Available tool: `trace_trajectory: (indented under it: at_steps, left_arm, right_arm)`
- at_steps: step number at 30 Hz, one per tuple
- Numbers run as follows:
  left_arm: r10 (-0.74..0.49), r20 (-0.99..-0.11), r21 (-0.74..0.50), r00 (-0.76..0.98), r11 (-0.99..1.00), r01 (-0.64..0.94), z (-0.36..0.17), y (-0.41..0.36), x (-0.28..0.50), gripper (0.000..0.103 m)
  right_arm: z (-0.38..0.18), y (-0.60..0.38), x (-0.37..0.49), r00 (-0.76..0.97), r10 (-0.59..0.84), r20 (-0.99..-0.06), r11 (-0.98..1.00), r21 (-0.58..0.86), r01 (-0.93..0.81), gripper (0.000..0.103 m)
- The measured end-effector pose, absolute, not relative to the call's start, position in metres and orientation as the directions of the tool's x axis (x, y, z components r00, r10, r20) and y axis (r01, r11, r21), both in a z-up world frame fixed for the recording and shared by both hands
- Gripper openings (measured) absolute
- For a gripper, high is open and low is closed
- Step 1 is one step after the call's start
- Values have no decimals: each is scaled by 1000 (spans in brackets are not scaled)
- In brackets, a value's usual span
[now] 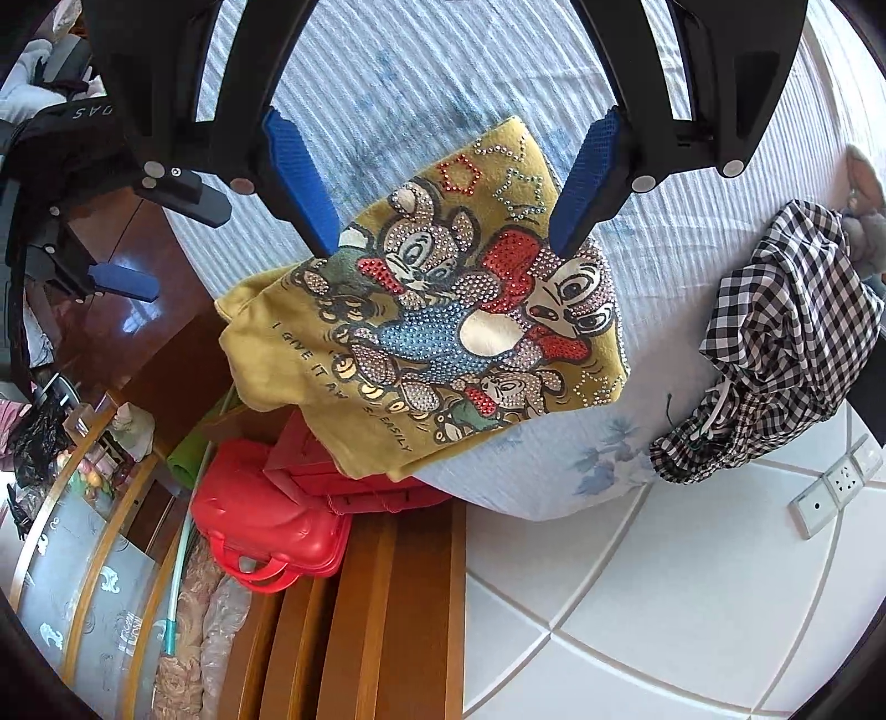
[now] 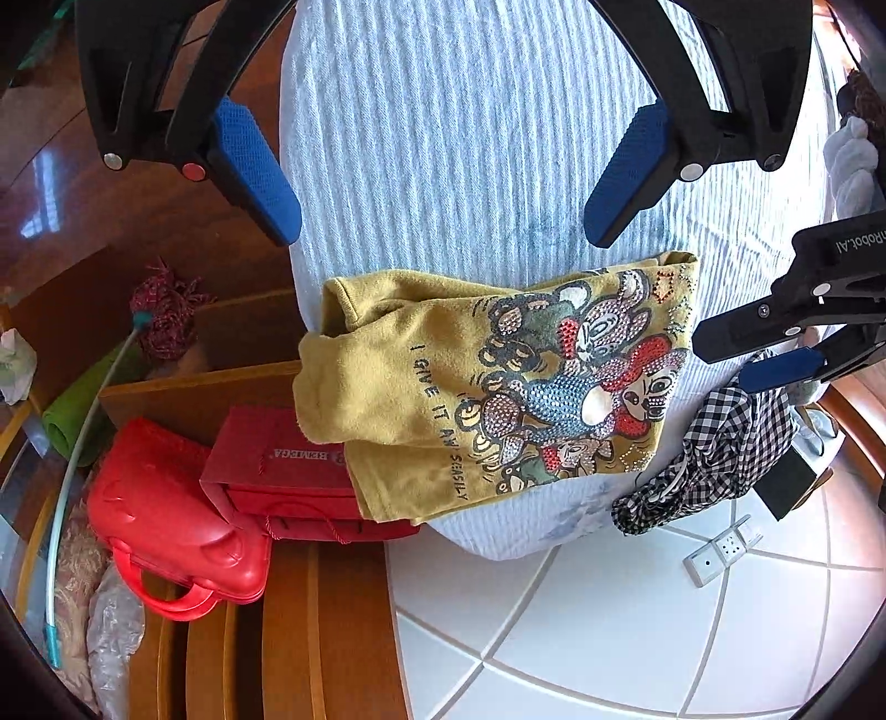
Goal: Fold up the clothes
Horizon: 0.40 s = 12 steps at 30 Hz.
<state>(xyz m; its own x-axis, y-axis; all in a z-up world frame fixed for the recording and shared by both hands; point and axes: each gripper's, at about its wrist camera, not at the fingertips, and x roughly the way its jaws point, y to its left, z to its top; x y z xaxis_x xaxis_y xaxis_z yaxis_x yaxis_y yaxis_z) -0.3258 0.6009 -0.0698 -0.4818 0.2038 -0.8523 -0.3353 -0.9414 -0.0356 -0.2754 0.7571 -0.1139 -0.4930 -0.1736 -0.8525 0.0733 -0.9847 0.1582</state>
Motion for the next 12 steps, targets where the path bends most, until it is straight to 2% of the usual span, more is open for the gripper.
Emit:
trace_trajectory:
  at_steps: [12]
  left_arm:
    - [213, -846, -41, -489, -940, -338, -71, 602, -316, 79]
  right_arm:
    - [-116, 759, -265, -493, -137, -859, -990, 130, 50, 103]
